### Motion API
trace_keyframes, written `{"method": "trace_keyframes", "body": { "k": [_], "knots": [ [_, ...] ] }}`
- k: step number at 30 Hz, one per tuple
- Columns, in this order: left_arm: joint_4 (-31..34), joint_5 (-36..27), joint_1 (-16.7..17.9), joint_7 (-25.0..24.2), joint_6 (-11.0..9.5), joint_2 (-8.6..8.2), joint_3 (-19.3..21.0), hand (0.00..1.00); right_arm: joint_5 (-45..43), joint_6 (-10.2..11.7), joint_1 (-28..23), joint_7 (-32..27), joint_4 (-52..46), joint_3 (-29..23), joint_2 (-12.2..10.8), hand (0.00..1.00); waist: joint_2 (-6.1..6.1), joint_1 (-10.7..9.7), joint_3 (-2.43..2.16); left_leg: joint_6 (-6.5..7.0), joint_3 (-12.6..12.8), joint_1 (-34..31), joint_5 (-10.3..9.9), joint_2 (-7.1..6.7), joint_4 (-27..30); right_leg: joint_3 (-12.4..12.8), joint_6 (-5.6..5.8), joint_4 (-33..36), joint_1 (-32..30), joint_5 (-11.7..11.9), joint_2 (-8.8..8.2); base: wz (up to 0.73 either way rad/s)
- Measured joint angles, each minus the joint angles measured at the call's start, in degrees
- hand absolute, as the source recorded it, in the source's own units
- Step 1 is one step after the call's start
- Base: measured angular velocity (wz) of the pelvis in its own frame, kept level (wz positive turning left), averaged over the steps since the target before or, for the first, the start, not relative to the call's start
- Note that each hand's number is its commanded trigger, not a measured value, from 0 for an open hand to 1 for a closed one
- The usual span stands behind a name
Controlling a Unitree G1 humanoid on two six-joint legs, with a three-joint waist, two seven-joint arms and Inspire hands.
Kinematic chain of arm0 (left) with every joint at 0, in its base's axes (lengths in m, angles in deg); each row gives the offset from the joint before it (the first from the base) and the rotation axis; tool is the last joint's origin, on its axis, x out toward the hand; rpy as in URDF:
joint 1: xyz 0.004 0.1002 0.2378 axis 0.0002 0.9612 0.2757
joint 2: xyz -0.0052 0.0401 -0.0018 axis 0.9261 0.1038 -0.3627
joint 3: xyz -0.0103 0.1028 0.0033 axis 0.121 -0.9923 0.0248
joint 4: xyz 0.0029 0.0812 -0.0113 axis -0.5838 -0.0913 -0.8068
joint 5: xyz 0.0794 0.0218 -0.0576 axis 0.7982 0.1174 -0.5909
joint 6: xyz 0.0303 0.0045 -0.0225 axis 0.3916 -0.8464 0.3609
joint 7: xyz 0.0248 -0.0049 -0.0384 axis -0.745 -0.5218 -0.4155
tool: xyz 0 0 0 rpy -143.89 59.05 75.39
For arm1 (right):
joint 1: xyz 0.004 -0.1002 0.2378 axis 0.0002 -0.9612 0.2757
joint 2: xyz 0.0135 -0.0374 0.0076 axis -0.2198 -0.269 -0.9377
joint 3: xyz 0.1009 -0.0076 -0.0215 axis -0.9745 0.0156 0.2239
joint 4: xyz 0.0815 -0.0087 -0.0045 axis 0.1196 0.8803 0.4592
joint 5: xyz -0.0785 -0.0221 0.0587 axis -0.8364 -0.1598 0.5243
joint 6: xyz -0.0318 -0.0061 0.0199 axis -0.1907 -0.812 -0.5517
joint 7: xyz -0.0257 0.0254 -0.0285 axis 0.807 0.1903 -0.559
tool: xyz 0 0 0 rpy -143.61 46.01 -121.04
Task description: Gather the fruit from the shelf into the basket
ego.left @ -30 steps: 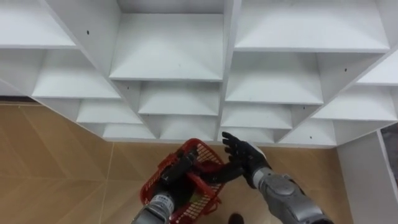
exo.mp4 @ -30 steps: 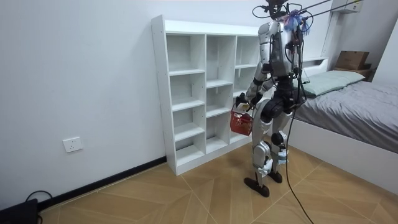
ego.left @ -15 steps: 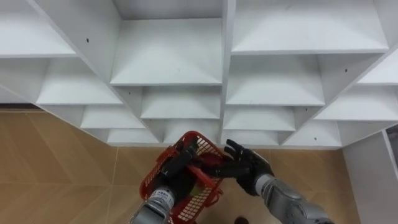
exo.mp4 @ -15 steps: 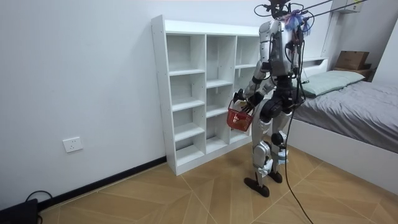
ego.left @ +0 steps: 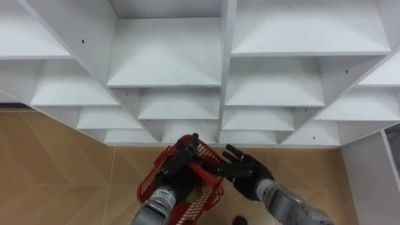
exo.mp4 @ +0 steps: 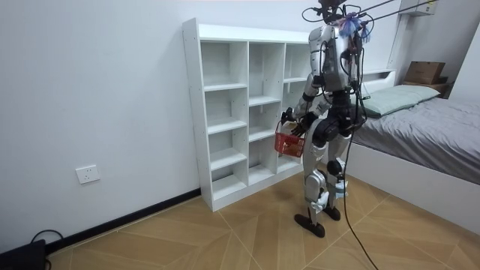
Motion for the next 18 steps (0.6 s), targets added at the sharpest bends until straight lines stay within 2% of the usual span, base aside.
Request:
{"method": "trace_keyframes", "body": {
  "k": [3,7,11,14,18],
  "knots": [
    [-0.8,0.3,0.2,-0.8,0.1,0.16,0.0,1.00,-0.4,-0.3,-0.3,0.8,0.0,-0.1,0.0,0.00,-0.20,0.1,0.17,-0.01,0.4,0.4,0.0,0.08,-0.7,0.6,0.06,-0.2,0.0,0.2,0.24,-0.07],
    [-1.6,5.3,0.4,-1.4,2.1,1.66,0.5,1.00,-1.7,-0.5,-1.5,3.8,0.0,0.6,0.0,0.00,-0.30,0.1,0.26,-0.03,0.9,1.0,0.0,0.25,-1.0,0.8,0.03,-0.3,0.3,0.3,0.32,-0.07],
    [-3.8,7.3,0.0,-2.0,3.1,1.97,0.5,1.00,-1.7,-0.6,-2.0,4.5,0.0,2.1,0.5,0.00,-0.11,0.1,0.35,-0.05,0.8,1.4,0.0,0.27,-1.4,0.8,0.02,-0.3,0.6,0.3,0.43,0.00],
    [-4.6,10.5,0.3,-2.9,4.8,2.70,1.4,1.00,-4.9,-0.5,-3.0,5.2,-0.1,1.9,0.6,0.00,0.04,0.1,0.42,-0.12,0.8,2.7,-0.1,0.25,-1.8,0.6,0.05,-0.3,1.8,0.2,0.63,0.00],
    [-4.4,16.6,0.7,-3.5,6.9,3.39,3.1,1.00,-8.6,-0.5,-3.9,6.5,-1.3,1.9,1.8,0.00,0.02,0.1,0.40,-0.12,1.1,2.8,-0.1,0.23,-1.8,0.8,0.05,-0.3,1.9,0.2,0.53,0.00]
  ]
}}
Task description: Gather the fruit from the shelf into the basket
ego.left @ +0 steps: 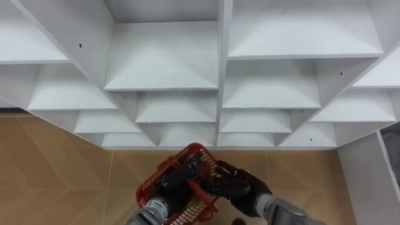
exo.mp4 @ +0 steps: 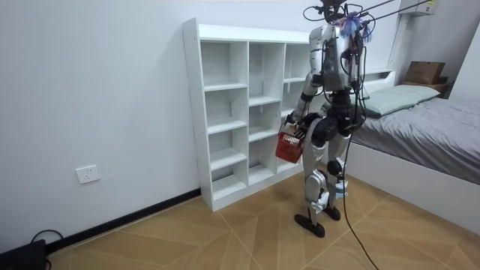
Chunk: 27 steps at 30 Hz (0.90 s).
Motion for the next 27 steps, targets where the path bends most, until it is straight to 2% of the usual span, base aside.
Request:
{"method": "trace_keyframes", "body": {
  "k": [3,6,8,10,14,16,24,27],
  "knots": [
    [1.2,2.4,0.9,0.0,0.3,0.51,1.1,1.00,-1.2,0.1,-1.8,0.8,-3.9,-0.9,1.2,0.00,-0.08,-0.1,-0.06,-0.01,0.3,0.2,0.0,0.04,0.1,0.3,-0.01,0.0,0.1,0.0,-0.17,-0.05],
    [1.1,4.5,2.3,0.3,1.1,0.96,2.1,1.00,-1.4,0.2,-2.8,2.2,-5.6,-3.6,0.8,0.00,-0.18,-0.3,-0.10,0.00,1.3,2.0,0.0,0.11,-0.1,1.4,0.05,0.0,1.2,-0.1,-0.01,-0.17],
    [1.1,4.6,3.1,0.3,1.8,0.96,2.9,1.00,-1.4,0.4,-3.3,2.7,-7.2,-4.6,0.8,0.00,-0.49,-0.9,-0.32,0.00,1.4,2.6,0.0,0.09,-0.2,1.5,0.07,0.0,1.8,-0.1,-0.03,-0.05],
    [0.9,4.8,3.8,0.3,2.2,1.14,3.7,1.00,-1.4,0.4,-4.3,3.3,-8.4,-5.6,0.7,0.00,-1.31,-1.1,-0.76,-0.03,1.4,3.5,0.0,0.18,-0.3,1.5,0.03,-0.1,2.6,-0.2,0.04,0.00],
    [0.4,6.0,4.6,0.3,2.3,1.84,4.3,1.00,-1.4,0.4,-5.0,4.0,-8.7,-5.6,0.5,0.00,-2.24,-1.4,-1.15,-0.14,1.5,5.7,-0.1,0.23,-0.8,1.7,0.05,-0.3,4.5,-0.2,0.15,-0.02],
    [0.3,8.5,5.2,0.2,2.8,2.12,4.9,1.00,-1.5,0.4,-6.3,4.3,-9.6,-5.7,0.4,0.00,-2.74,-1.4,-1.35,-0.21,1.5,6.9,-0.2,0.34,-0.8,1.5,0.02,-0.9,5.9,-0.2,0.24,0.00],
    [-1.7,11.5,6.0,0.3,3.4,2.10,7.6,1.00,-1.3,0.3,-7.7,4.7,-11.3,-6.7,0.9,0.00,-2.85,-1.4,-1.35,-0.38,2.0,9.3,-0.5,0.54,-0.9,1.4,-0.04,-0.9,8.3,-0.2,0.48,0.00],
    [-2.0,12.9,6.5,0.6,3.4,3.14,7.7,1.00,-1.3,0.4,-9.2,4.8,-13.0,-6.7,1.2,0.00,-2.91,-1.4,-1.32,-0.46,2.1,10.0,-0.7,0.57,-1.0,1.4,-0.06,-1.0,8.9,-0.3,0.56,0.00]
  ]
}}
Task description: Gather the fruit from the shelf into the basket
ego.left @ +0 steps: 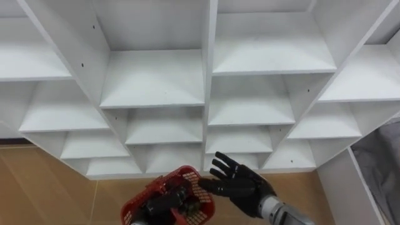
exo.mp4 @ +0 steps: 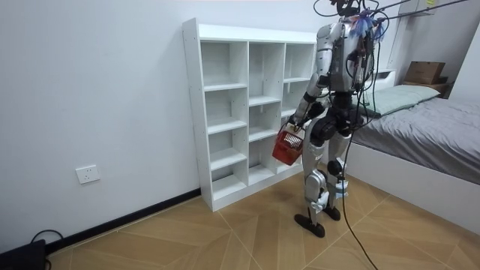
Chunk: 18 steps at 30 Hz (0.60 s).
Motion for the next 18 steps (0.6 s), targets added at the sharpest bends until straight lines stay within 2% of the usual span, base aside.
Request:
{"method": "trace_keyframes", "body": {
  "k": [5,7,8,11,15,16,18],
  "knots": [
    [-0.1,7.7,2.5,2.9,0.0,0.12,2.8,1.00,0.0,0.0,-4.1,-1.1,-4.8,-2.1,1.1,0.00,-0.01,0.2,0.01,-0.10,0.1,2.6,-0.4,-0.07,-1.0,1.0,0.16,0.0,1.9,-0.7,0.19,-0.07],
    [-0.1,14.3,4.3,4.6,0.0,0.09,5.4,1.00,-3.3,0.7,-7.0,-2.0,-6.5,-4.7,1.2,0.00,-0.13,0.0,-0.01,-0.24,0.1,4.4,-0.9,0.00,-1.3,0.9,0.25,-0.6,3.6,-1.1,0.52,0.00],
    [-0.1,15.6,4.8,4.9,0.0,0.06,6.2,1.00,-4.4,1.0,-7.7,-2.2,-6.5,-5.2,1.2,0.00,-0.14,0.0,-0.02,-0.27,0.1,4.8,-1.0,0.00,-1.3,0.8,0.25,-1.0,4.1,-1.1,0.52,0.00],
    [-0.1,19.6,6.4,7.3,-1.3,-0.07,9.7,1.00,-8.4,1.3,-10.2,-4.0,-6.5,-8.5,1.4,0.00,-0.33,0.1,-0.21,-0.39,0.5,6.2,-1.5,0.03,-1.6,0.9,0.30,-1.0,5.5,-1.6,0.64,0.00],
    [-1.6,28.7,8.4,11.0,-2.4,0.05,14.6,1.00,-11.2,3.4,-12.7,-7.5,-2.0,-12.3,1.6,0.00,-0.37,-0.1,-0.36,-0.61,0.4,9.1,-2.0,0.03,-2.6,1.0,0.36,-2.4,8.7,-1.9,0.96,0.00],
    [-2.2,31.8,8.8,11.8,-2.7,0.18,15.3,1.00,-12.2,4.1,-13.4,-8.5,0.4,-13.3,1.6,0.00,-0.49,-0.1,-0.56,-0.65,0.3,9.6,-2.1,0.04,-2.8,1.0,0.38,-3.0,9.5,-1.9,1.00,0.00],
    [-3.5,35.0,9.3,12.8,-3.5,0.32,15.9,1.00,-13.2,4.6,-13.4,-10.1,5.1,-14.1,1.6,0.00,-0.57,-0.1,-0.58,-0.72,0.3,10.2,-2.3,0.06,-2.8,1.0,0.43,-3.0,10.1,-2.1,1.07,0.00]
  ]
}}
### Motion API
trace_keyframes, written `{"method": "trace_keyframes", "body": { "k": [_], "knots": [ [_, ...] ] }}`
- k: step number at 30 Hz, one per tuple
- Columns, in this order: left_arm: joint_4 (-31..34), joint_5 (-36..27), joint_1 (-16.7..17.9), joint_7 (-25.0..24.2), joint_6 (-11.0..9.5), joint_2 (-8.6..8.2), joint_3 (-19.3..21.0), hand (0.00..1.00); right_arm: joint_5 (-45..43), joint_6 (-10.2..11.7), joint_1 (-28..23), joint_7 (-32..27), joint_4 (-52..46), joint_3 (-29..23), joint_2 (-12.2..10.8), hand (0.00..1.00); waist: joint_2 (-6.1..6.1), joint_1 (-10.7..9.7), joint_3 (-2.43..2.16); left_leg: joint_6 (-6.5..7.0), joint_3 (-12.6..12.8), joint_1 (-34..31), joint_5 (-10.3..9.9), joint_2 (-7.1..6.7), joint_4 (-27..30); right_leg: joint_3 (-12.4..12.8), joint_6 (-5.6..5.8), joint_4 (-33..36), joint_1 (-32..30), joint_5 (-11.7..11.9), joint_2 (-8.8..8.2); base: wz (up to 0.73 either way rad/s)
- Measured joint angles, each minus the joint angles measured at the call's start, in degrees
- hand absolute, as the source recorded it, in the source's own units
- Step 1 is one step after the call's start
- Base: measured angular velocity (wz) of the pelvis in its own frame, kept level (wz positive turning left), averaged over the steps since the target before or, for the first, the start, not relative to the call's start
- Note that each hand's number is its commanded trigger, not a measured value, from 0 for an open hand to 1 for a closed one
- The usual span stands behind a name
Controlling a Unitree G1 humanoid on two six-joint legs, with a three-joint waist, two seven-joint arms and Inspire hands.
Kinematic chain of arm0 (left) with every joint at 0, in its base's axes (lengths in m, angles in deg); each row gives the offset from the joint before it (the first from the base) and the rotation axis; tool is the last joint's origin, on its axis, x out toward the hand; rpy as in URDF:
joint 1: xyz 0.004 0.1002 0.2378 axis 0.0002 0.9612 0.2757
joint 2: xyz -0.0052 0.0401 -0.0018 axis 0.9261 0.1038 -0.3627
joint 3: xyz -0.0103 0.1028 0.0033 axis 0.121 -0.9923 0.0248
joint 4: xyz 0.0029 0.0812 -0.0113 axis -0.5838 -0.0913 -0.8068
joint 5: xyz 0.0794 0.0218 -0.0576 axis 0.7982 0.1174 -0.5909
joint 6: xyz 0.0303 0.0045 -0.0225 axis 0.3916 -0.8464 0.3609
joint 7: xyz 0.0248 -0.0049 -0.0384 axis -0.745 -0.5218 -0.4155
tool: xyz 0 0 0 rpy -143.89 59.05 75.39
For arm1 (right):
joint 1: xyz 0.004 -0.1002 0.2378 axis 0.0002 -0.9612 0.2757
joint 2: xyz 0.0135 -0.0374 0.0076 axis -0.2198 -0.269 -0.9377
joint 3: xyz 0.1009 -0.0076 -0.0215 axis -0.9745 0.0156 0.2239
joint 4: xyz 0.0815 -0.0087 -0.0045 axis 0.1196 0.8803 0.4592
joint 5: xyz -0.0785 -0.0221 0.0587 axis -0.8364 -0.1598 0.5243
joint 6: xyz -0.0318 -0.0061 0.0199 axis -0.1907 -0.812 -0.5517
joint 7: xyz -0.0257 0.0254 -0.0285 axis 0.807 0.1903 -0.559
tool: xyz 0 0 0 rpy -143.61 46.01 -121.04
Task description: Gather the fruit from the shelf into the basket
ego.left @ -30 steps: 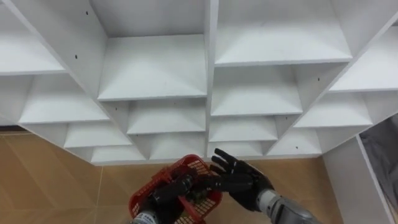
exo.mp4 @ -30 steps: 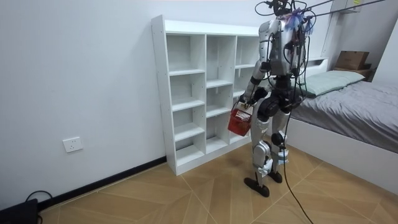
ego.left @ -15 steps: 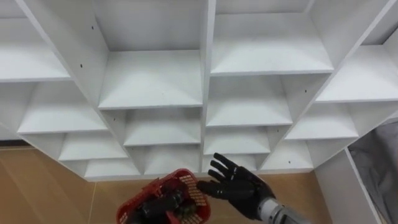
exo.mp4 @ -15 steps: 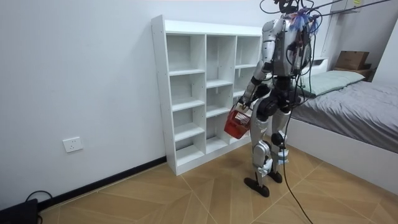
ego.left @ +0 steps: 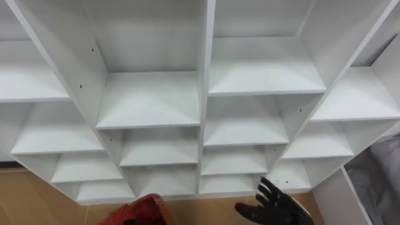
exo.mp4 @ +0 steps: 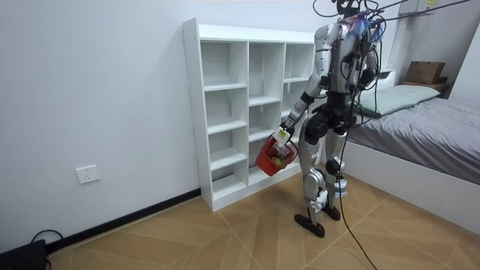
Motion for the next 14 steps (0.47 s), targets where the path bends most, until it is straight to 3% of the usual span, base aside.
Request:
{"method": "trace_keyframes", "body": {
  "k": [4,14],
  "knots": [
    [-3.0,9.4,1.3,1.7,-0.1,-0.07,0.4,1.00,-4.8,0.1,-0.5,-1.4,9.7,-2.2,0.0,0.00,0.01,-0.4,-0.03,0.11,-0.4,0.7,-0.6,-0.11,0.0,-0.2,0.27,-0.1,1.1,-0.6,-0.11,0.03],
    [-7.9,12.2,1.5,2.7,2.1,-0.25,3.8,1.00,-7.6,0.1,1.4,-1.0,26.3,-5.1,-0.8,0.00,0.14,-0.6,0.24,0.28,-1.1,1.0,-1.0,-0.22,0.0,-0.2,0.61,-0.4,1.8,-1.0,0.20,0.04]
  ]
}}
